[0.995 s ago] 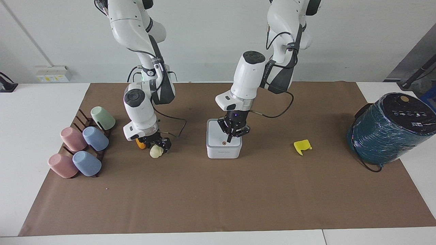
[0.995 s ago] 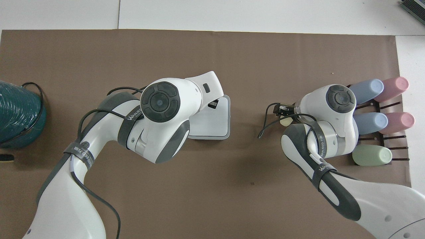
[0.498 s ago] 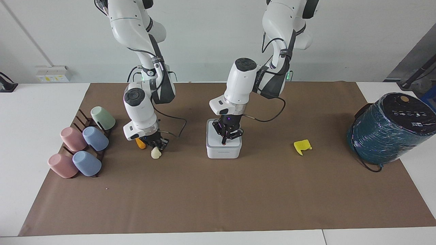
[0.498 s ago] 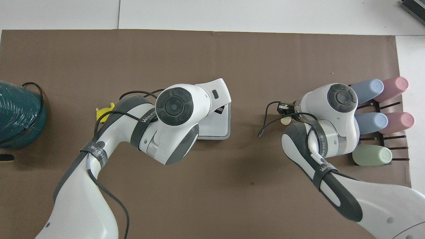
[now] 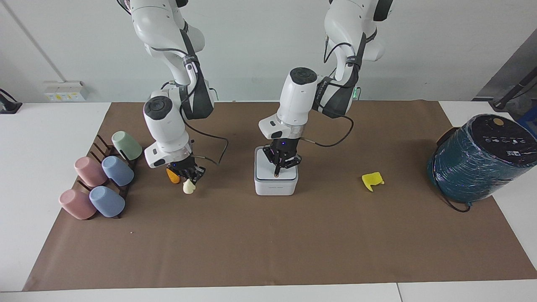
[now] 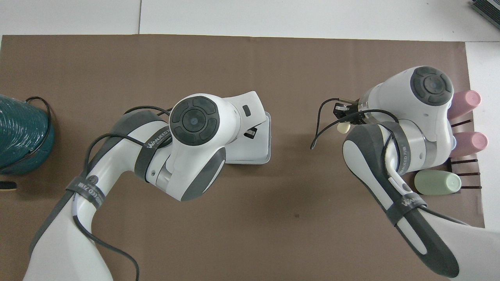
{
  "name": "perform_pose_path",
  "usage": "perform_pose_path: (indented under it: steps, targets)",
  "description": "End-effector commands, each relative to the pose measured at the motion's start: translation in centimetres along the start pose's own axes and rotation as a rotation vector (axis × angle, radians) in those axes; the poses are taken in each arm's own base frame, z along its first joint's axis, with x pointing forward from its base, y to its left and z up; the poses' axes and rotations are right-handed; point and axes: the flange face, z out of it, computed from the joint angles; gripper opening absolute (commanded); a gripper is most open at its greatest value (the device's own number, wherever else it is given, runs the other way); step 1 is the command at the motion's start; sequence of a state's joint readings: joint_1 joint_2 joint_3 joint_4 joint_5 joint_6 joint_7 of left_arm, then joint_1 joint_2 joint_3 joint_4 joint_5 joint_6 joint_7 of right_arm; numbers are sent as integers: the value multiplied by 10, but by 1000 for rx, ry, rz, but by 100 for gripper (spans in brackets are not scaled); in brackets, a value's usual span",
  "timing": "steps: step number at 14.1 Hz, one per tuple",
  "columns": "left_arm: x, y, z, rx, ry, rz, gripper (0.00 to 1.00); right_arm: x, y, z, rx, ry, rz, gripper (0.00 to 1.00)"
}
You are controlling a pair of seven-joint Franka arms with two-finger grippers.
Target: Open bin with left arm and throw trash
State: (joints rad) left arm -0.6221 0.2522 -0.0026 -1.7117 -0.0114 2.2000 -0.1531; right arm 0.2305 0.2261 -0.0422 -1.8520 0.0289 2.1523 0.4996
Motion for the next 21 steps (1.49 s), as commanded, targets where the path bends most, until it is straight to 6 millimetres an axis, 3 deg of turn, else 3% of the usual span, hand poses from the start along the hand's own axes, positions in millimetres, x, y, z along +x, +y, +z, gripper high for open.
perform_pose_path:
  steps: [1,3,6,9,11,12,13,14,15,19,21]
  targets:
    - [-21,-16,-44,11,-55,-35,0,-9,-20,-27,18,-2,33,0]
    - [-33,-37,-70,22,-98,-54,0,-25,-46,-43,33,7,51,0]
    - [-51,-68,-97,35,-139,-102,0,-56,-104,-55,109,25,74,0]
    - [-52,-112,-100,48,-137,-185,0,-62,-134,-67,181,17,103,0]
    - [-52,-147,-97,56,-112,-238,0,-68,-172,-66,215,-3,196,0]
    - [-53,-161,-91,60,-100,-259,9,-70,-181,-59,212,-14,248,0]
    - [-55,-170,-84,62,-90,-273,41,-76,-190,-48,207,-29,273,0]
    - [-56,-187,-80,67,-79,-286,63,-92,-211,-42,221,-32,265,0]
    - [-57,-207,-75,72,-74,-276,71,-101,-222,-35,227,-33,255,0]
    - [-68,-285,-53,98,-39,-282,83,-99,-224,-20,213,-16,191,0]
    - [-71,-302,-30,111,1,-303,88,-98,-225,-11,204,-18,158,8]
